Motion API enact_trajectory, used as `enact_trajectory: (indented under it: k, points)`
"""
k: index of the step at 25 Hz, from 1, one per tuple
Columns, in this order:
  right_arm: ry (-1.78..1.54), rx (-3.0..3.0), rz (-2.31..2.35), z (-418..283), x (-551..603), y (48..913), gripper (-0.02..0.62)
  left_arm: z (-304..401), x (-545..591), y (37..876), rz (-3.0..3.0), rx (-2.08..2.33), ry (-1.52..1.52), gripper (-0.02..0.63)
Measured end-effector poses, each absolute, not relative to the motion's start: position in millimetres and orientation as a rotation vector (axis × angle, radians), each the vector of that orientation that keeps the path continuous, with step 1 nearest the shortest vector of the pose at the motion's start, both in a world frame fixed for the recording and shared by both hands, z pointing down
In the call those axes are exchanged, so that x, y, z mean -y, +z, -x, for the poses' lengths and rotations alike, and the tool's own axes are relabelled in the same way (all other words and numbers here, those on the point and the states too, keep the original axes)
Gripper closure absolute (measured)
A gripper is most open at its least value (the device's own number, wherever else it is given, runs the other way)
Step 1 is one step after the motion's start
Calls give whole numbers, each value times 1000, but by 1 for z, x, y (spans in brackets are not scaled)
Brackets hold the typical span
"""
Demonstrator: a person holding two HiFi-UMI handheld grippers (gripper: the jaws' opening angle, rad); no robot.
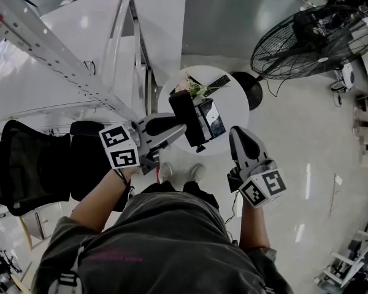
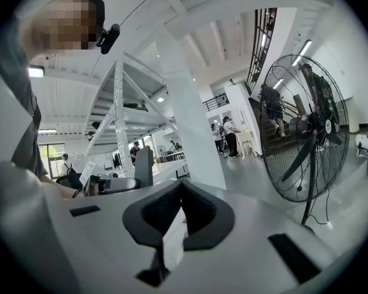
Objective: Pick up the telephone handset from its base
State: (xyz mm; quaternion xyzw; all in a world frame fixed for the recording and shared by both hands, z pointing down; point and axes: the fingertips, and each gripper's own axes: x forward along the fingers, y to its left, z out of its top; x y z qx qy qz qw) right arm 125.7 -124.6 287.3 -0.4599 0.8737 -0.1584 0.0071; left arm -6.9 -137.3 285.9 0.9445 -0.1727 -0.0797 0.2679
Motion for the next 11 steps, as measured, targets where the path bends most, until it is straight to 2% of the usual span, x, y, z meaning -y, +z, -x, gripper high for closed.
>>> enact_trajectory:
  k: [11]
  points:
    - [-524, -2734, 1428, -133, 132, 298, 577, -2, 143, 296, -2533, 479, -207, 529]
